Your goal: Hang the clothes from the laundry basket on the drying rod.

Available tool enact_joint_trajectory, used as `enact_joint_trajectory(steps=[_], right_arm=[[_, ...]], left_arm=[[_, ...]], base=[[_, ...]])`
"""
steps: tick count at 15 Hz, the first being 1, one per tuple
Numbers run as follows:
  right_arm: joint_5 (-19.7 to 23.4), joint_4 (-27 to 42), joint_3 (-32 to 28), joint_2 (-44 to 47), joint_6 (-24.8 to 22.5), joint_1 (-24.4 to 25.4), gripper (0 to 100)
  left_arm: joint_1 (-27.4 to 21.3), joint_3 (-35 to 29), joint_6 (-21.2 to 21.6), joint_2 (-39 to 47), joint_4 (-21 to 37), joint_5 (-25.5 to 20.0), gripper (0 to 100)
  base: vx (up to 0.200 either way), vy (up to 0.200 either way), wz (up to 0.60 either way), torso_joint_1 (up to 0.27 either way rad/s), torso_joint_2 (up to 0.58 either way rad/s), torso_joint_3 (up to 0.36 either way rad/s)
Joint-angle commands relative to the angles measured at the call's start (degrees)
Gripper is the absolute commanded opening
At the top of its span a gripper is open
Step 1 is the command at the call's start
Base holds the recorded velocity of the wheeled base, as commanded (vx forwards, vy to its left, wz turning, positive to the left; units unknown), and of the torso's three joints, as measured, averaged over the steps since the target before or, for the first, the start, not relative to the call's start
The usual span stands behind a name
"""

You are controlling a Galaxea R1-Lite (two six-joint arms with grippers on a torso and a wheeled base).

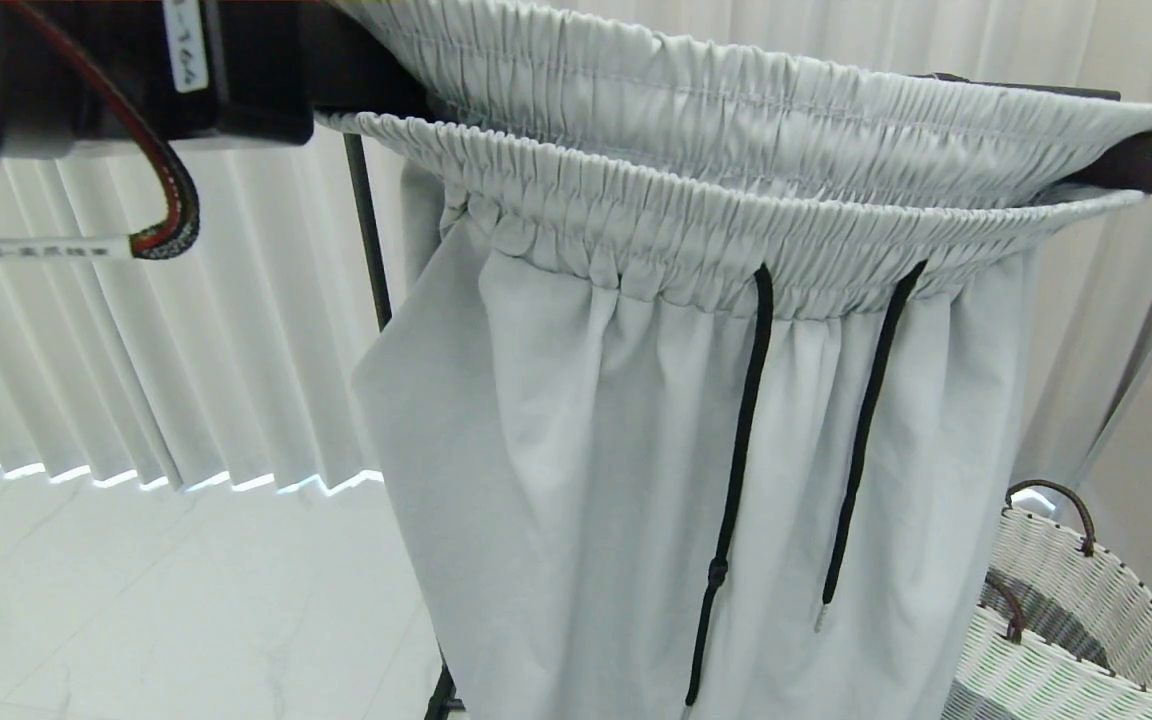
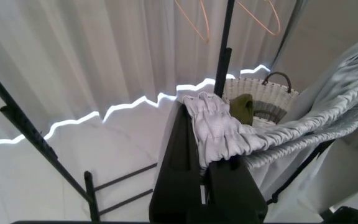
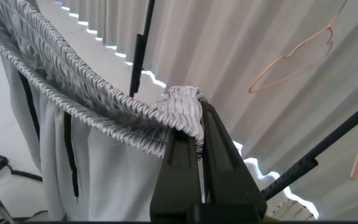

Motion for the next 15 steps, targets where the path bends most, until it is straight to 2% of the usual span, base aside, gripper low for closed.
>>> enact_joint_trajectory(steps=[1,4,9,12,13,15], right_arm=[[-0.2,0.0,0.0,0.0,0.1,0.0,100],[-0.7,0.1,0.9,-1.1,0.1,0.0,100],[-0.3,0.1,5.2,-5.9,0.2,-1.0,100],[0.5,0.0,5.7,-6.9,0.6,-1.3,100],[0.2,0.7,5.9,-6.9,1.3,-3.5,100],[-1.8,6.3,6.1,-6.9,1.0,-11.9,100]], left_arm=[[0.0,0.1,0.0,0.1,0.0,0.0,0],[1.1,0.2,0.0,0.0,-0.1,0.0,0],[8.3,0.9,0.1,0.2,-2.7,0.1,0],[8.5,1.7,0.1,-0.4,-2.7,0.1,0],[8.5,2.2,0.3,-1.0,-2.7,0.1,0],[8.7,4.3,2.7,-3.0,-2.6,1.1,0]], base=[[0.000,0.000,0.00,0.000,0.00,0.000],[0.000,0.000,0.00,0.000,0.00,0.000],[0.000,0.000,0.00,0.000,0.00,0.000],[0.000,0.000,0.00,0.000,0.00,0.000],[0.000,0.000,0.00,0.000,0.00,0.000],[0.000,0.000,0.00,0.000,0.00,0.000]])
